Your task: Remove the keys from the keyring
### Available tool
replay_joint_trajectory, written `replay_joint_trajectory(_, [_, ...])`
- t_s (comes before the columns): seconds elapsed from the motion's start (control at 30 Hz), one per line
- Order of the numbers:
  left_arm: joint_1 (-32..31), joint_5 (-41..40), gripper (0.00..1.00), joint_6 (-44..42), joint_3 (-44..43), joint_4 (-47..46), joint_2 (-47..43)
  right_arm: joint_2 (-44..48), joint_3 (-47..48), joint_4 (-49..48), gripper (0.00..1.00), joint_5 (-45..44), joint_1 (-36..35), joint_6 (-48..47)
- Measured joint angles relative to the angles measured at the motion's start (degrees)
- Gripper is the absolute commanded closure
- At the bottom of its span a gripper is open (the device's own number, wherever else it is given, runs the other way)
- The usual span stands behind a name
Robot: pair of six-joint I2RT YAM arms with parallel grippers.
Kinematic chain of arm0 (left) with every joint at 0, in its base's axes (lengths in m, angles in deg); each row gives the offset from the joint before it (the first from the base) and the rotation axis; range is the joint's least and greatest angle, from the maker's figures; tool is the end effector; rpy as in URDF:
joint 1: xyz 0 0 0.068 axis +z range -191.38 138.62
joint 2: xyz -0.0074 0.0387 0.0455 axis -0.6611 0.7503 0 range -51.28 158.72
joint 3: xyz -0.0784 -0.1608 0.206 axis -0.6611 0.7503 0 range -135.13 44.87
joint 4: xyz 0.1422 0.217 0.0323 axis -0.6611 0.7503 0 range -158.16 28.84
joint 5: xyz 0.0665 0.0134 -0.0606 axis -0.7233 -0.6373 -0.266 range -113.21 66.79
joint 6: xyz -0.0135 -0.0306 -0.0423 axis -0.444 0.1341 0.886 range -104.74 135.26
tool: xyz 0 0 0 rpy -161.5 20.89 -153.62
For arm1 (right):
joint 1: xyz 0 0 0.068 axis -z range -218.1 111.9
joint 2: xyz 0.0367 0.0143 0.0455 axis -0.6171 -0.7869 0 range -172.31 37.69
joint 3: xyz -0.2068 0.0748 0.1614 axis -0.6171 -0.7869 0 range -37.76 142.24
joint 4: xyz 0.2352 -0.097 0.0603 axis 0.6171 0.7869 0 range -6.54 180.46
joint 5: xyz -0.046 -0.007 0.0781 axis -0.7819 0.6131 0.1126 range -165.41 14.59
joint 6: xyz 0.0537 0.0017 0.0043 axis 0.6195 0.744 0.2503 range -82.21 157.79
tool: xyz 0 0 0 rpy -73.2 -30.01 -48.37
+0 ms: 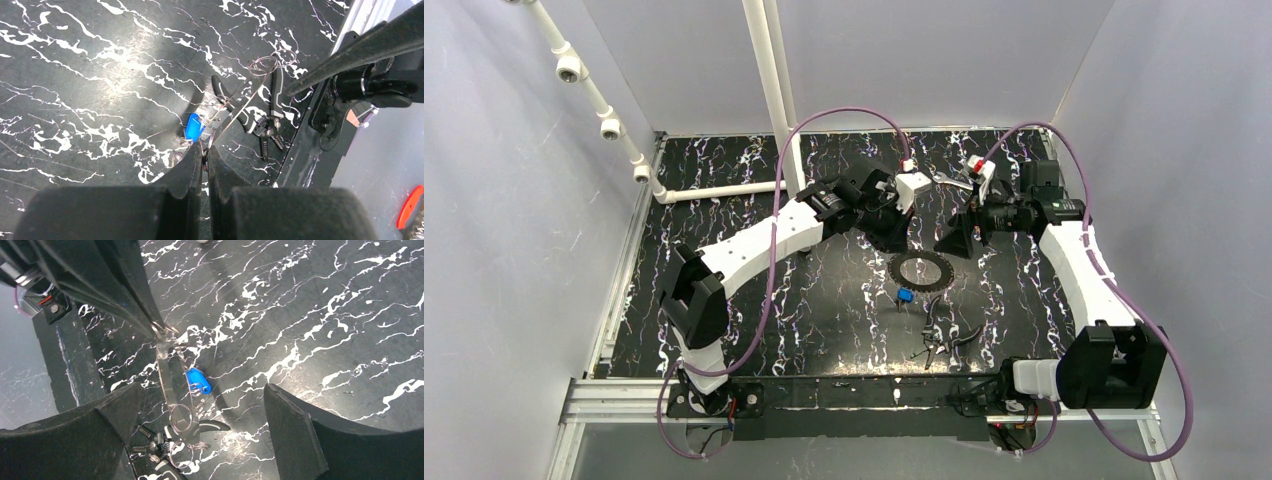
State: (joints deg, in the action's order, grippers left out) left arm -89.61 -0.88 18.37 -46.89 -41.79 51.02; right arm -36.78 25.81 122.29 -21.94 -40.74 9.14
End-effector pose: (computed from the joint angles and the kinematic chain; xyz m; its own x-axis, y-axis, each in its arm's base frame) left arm 0.2655 -0.3175 0.3214 -0.4480 0.4261 -0.7860 0.8692 0.4135 -0.2712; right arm 0.2612 0.0408 0.3078 -0.4070 -0.3044 -0.8612 -0.8448 0.4841 0.2282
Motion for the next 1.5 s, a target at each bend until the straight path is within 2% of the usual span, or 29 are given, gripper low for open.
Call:
replay_joint_trajectory(0.2, [0.0,3.39,1.0,-1.6,-0.31,1.55,-0.15,2.54,-0.74,1.73,0.0,1.73,-1.36,-3.08])
replay_joint_trajectory(0.53, [0.02,6.84,1.0,-1.95,-2.93,2.67,-0.2,4.17,-1.6,5.25,0.21,-3.67,-10.32,-6.38])
replay_joint_trajectory(0.7, [0.15,7.15,1.0,-2.08,-3.41,3.85,-0.22,4.61,-1.6,6.12,0.39,-5.86,-11.26,-6.64])
replay_joint_trajectory(0.97, [0.11,8.87,1.0,-2.08,-6.43,4.83,-0.22,5.09,-1.6,6.51,0.6,-7.06,-11.39,-6.62])
replay_joint_trajectory(1.03, [0.11,9.07,1.0,-2.08,-6.64,4.87,-0.22,5.18,-1.6,6.51,0.7,-7.02,-11.39,-6.45])
replay_joint_trajectory(1.17, [0.17,8.81,1.0,-2.14,-6.67,4.9,-0.22,5.2,-1.6,6.69,0.99,-6.51,-11.76,-6.03])
replay_joint_trajectory(1.33, [0.39,8.72,0.39,-2.29,-7.43,5.42,-0.22,5.27,-1.6,6.58,0.99,-6.19,-12.0,-3.96])
replay_joint_trajectory(1.4, [0.48,8.85,0.26,-2.21,-8.68,5.84,-0.22,5.25,-1.57,6.16,0.99,-7.04,-11.74,-2.69])
replay_joint_trajectory(1.5, [0.66,8.98,0.11,-3.5,-10.56,6.27,-0.33,5.22,-1.29,5.7,0.99,-7.74,-11.23,-0.09])
